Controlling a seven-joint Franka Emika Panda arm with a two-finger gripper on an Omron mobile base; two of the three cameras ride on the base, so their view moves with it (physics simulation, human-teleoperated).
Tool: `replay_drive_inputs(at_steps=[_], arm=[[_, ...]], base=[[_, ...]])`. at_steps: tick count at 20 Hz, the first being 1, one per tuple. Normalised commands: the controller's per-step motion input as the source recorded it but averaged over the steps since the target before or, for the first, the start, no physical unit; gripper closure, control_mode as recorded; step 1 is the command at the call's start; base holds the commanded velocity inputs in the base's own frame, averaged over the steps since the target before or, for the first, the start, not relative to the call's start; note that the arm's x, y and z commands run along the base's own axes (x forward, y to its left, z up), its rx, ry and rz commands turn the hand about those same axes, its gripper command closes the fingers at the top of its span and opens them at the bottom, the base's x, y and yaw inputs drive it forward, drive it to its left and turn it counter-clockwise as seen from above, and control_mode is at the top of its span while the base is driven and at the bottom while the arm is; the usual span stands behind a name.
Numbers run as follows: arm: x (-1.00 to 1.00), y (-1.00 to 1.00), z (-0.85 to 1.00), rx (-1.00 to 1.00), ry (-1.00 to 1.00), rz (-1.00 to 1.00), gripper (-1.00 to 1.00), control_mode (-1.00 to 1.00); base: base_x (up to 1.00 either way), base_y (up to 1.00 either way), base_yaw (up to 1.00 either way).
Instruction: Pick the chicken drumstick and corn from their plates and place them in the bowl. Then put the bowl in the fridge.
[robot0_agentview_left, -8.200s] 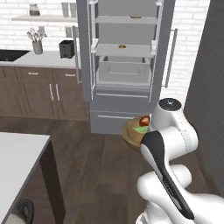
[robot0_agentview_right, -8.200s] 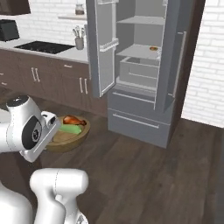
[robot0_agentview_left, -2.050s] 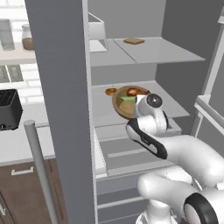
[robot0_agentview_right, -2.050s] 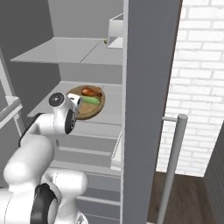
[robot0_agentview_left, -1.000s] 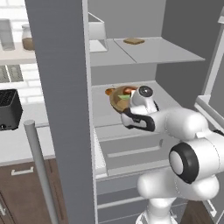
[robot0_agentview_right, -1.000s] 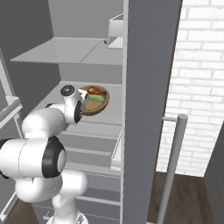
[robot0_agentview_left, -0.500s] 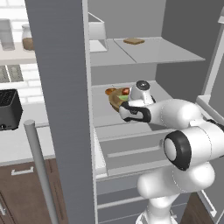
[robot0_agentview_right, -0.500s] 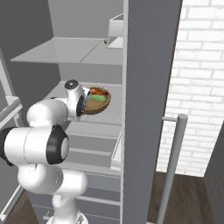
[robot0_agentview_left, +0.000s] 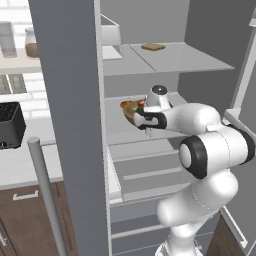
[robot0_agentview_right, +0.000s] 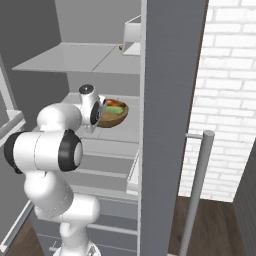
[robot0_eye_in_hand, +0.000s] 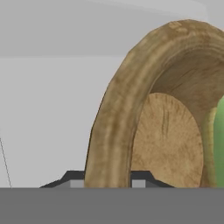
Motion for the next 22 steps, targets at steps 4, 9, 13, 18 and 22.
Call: replay_drive_inputs(at_steps=[4, 9, 13, 18, 22], arm=[[0.24, -0.01, -0.09, 0.00, 0.00, 0.00, 1.00, -1.00], [0.05, 0.00, -0.17, 0.00, 0.00, 0.00, -1.00, -1.00], [0.04, 0.00, 0.02, 0.00, -0.01, 0.02, -1.00, -1.00], [-0.72, 0.00, 0.12, 0.00, -0.08, 0.04, -1.00, -1.00], [-1.00, 0.00, 0.17, 0.00, -0.07, 0.01, -1.00, -1.00]], base=[[0.00, 0.00, 0.00], [0.00, 0.00, 0.00], [0.00, 0.00, 0.00], [0.00, 0.00, 0.00], [0.00, 0.00, 0.00]])
